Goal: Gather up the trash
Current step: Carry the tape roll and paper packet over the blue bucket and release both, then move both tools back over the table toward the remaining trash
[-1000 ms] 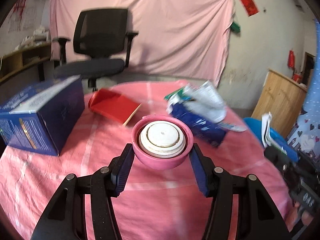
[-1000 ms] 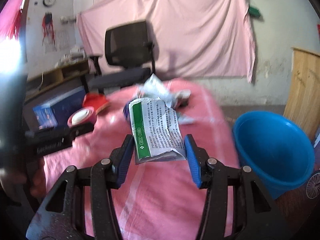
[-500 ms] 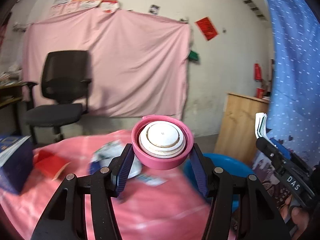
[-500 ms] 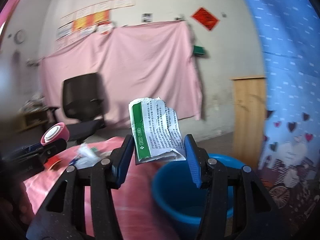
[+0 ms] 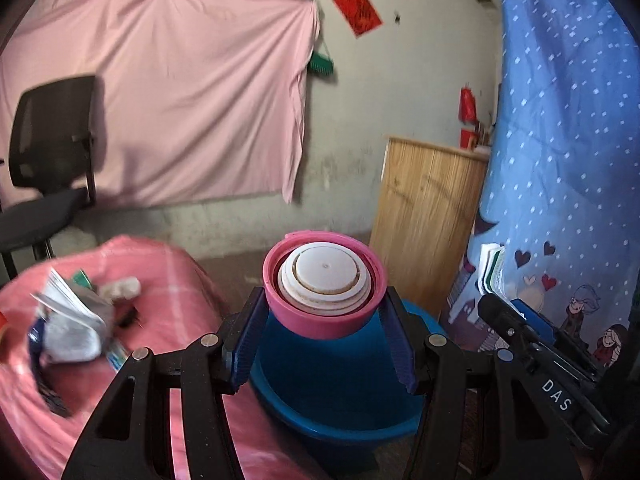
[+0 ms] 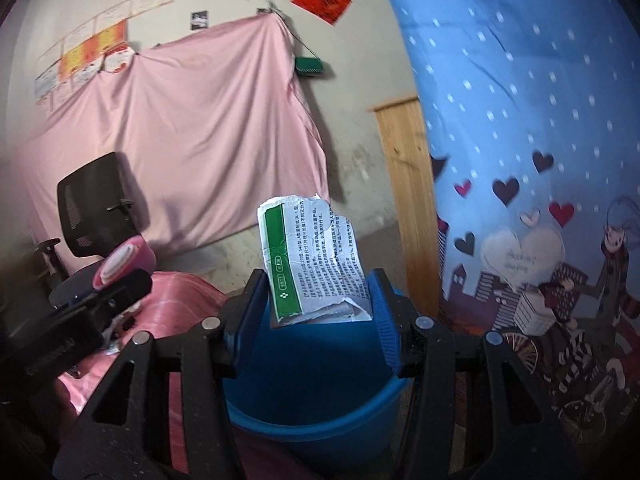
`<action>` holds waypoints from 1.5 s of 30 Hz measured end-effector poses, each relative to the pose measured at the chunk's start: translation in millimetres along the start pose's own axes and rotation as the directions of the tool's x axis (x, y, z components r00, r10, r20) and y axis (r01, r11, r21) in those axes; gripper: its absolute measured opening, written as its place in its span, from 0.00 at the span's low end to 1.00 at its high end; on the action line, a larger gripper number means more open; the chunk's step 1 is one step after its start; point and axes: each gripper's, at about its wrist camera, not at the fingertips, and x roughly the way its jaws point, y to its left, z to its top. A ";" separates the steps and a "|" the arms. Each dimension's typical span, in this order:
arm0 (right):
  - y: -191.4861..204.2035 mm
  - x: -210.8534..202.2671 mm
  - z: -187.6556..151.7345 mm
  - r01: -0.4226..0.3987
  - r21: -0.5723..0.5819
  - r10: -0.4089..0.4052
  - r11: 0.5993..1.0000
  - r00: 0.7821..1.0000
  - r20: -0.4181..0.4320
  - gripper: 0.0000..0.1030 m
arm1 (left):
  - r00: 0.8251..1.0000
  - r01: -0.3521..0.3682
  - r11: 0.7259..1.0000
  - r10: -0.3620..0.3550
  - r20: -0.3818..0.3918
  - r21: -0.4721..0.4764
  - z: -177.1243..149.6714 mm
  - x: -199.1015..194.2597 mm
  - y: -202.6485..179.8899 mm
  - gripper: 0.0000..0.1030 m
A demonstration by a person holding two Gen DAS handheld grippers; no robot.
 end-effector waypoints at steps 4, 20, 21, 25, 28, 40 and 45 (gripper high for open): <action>-10.6 16.2 -5.7 0.012 0.025 -0.010 1.000 0.997 -0.080 0.61 | 0.997 -0.004 1.000 0.003 -0.080 -0.016 -3.5 22.9 -2.6 0.49; -29.9 55.1 -21.5 0.009 0.117 0.019 0.993 0.972 -0.235 0.63 | 0.956 -0.023 0.990 -0.020 -0.292 -0.141 -12.5 68.0 18.8 0.53; -30.2 54.5 -21.4 0.010 0.118 0.018 0.993 0.972 -0.236 0.63 | 0.958 -0.024 0.989 -0.020 -0.287 -0.148 -12.7 66.0 21.0 0.53; -28.3 50.9 -19.8 0.004 0.111 0.021 0.994 0.974 -0.224 0.64 | 0.966 -0.045 0.987 0.003 -0.259 -0.156 -11.4 53.9 27.6 0.58; -19.6 44.9 -15.5 -0.009 0.085 0.025 0.996 0.982 -0.187 0.72 | 0.979 -0.068 0.984 0.034 -0.199 -0.165 -9.6 34.7 33.9 0.70; 28.8 -14.3 9.9 -0.108 0.005 0.107 0.994 0.992 0.074 1.00 | 0.971 -0.206 0.965 0.222 0.087 -0.159 -12.1 -66.7 67.2 0.98; 46.7 -31.7 12.6 -0.152 -0.053 0.158 0.987 0.978 0.133 1.00 | 0.945 -0.259 0.952 0.285 0.158 -0.164 -15.5 -103.9 77.1 0.98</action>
